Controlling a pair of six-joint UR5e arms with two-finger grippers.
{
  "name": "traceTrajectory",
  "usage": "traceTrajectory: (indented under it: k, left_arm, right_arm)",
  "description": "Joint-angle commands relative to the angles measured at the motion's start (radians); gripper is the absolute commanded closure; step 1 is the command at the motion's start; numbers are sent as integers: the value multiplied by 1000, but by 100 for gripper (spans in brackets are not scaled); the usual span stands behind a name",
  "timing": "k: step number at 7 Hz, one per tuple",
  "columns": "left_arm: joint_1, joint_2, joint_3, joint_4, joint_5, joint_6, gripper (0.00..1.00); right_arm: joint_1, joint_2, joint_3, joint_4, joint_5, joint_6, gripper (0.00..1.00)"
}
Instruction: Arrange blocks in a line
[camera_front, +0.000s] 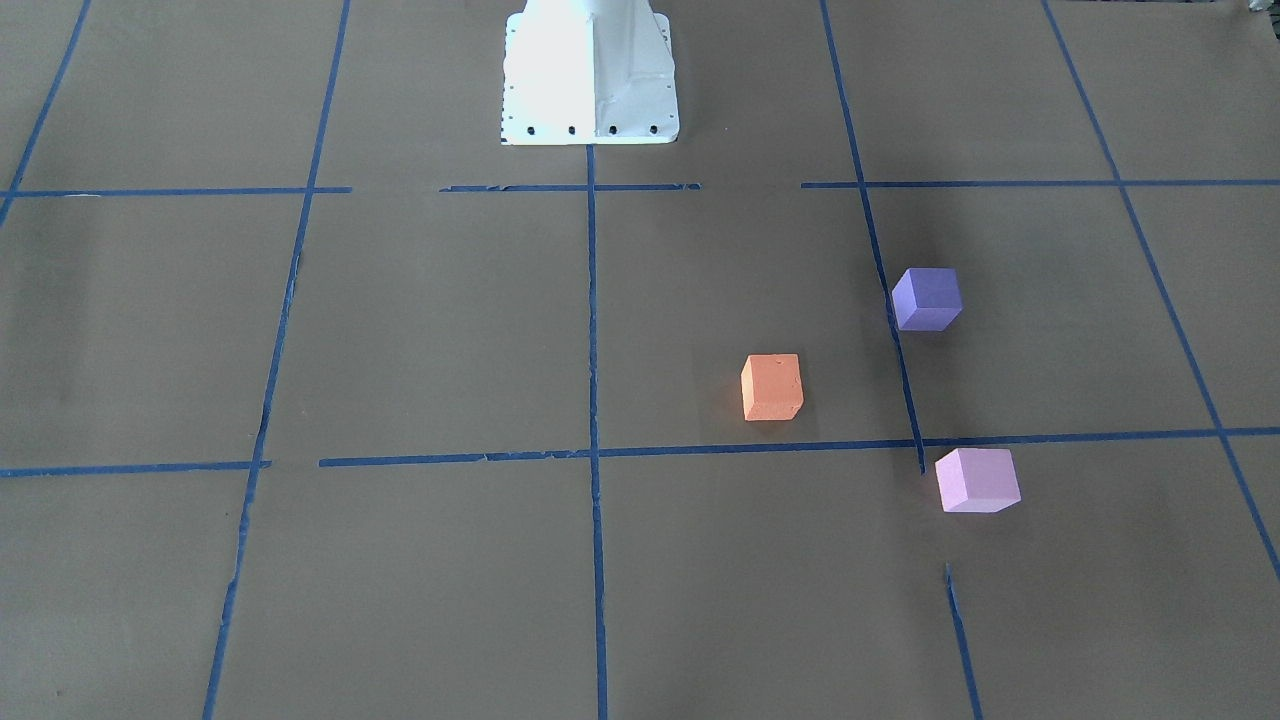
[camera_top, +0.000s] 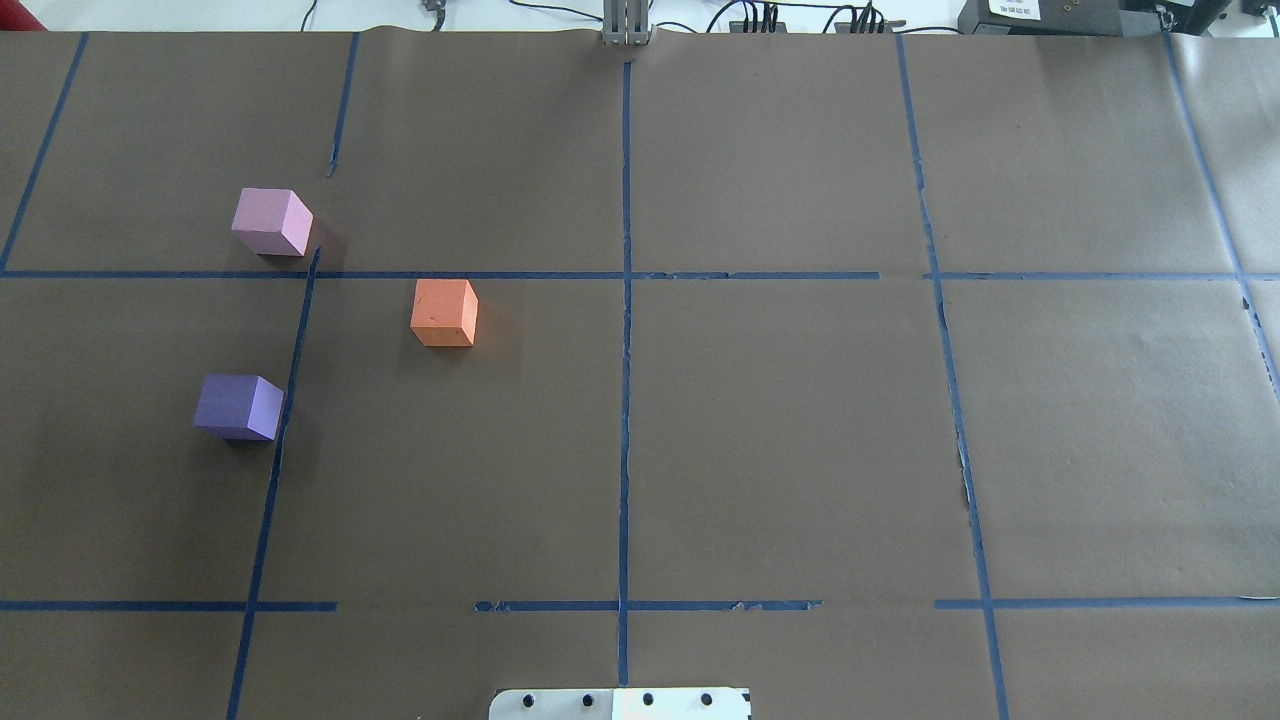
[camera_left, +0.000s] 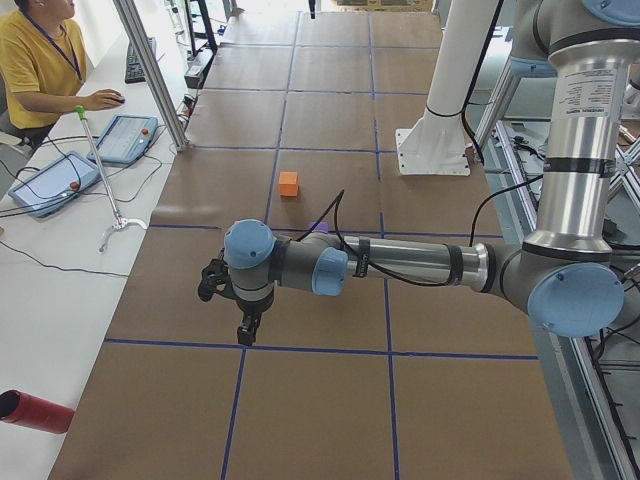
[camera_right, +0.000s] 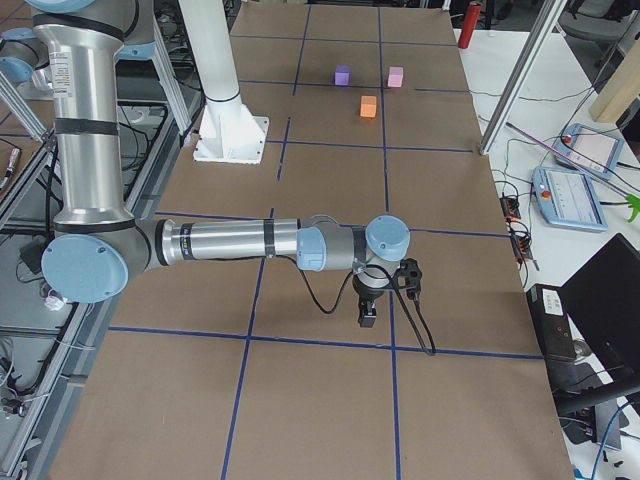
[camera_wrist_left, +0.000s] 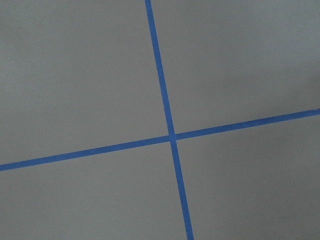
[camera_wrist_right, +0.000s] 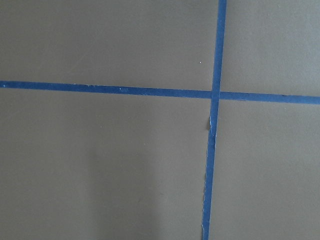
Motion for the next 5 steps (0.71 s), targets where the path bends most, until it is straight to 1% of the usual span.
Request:
traceTrajectory:
  k: [1,3,4,5]
  left_arm:
    - [8,-3,2,-5,-1,-7,0]
    - [32,-17,1,-10,-1,-9,0]
    - [58,-75,-10,-7,-2,-10,0]
    - [121,-75,-40,-6,7,-10,0]
  right_arm:
    - [0,0,1,0,0,0,0]
    - [0,0,0,0,0,0,0]
    - [0,0,0,0,0,0,0]
    - [0,0,0,0,0,0,0]
